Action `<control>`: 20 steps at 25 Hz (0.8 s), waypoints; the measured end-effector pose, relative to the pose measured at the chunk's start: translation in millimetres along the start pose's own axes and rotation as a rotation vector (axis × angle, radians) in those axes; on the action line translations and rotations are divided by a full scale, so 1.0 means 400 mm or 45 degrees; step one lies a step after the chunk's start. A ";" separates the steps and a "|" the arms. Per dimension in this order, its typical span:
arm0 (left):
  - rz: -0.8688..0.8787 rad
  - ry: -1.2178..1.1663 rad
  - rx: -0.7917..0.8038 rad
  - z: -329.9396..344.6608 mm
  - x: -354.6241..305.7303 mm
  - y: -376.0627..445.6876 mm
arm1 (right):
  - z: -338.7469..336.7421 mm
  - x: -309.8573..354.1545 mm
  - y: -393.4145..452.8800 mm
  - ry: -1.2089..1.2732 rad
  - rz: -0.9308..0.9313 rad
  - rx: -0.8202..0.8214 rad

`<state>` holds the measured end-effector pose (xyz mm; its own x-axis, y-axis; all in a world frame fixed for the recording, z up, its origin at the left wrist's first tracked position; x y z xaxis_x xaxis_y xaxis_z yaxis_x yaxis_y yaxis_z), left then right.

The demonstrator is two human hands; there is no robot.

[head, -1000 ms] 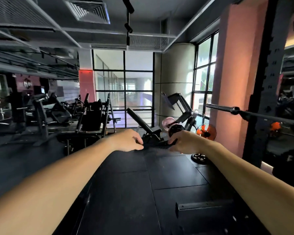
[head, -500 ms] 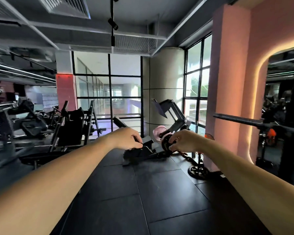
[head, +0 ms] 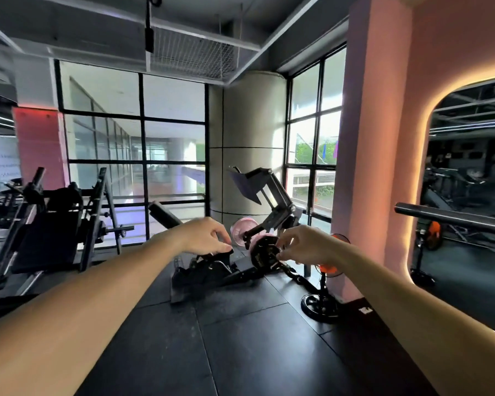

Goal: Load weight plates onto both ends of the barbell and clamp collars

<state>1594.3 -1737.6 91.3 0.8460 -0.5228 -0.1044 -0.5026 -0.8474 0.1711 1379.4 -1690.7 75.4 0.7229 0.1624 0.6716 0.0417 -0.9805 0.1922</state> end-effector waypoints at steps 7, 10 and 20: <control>0.270 -0.005 0.061 0.158 0.051 0.616 | -0.078 -0.264 0.452 -0.076 0.182 -0.146; 0.338 0.035 0.037 0.231 0.054 0.891 | -0.128 -0.423 0.648 -0.062 0.208 -0.178; 0.553 -0.096 0.047 0.307 -0.073 1.743 | -0.473 -0.860 1.210 -0.009 0.417 -0.347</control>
<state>1197.1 -2324.4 93.1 0.5403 -0.8353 -0.1019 -0.8158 -0.5497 0.1798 1020.2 -2200.1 72.9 0.6724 -0.1545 0.7239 -0.3743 -0.9147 0.1525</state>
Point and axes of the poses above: each hand's wrist, its own y-axis towards the middle knuckle, its own z-axis out of the palm, x = y × z, the point moved 9 cm from there along y, towards the middle knuckle, and after that the axes turned 15 degrees about y, right-handed, at the moved point
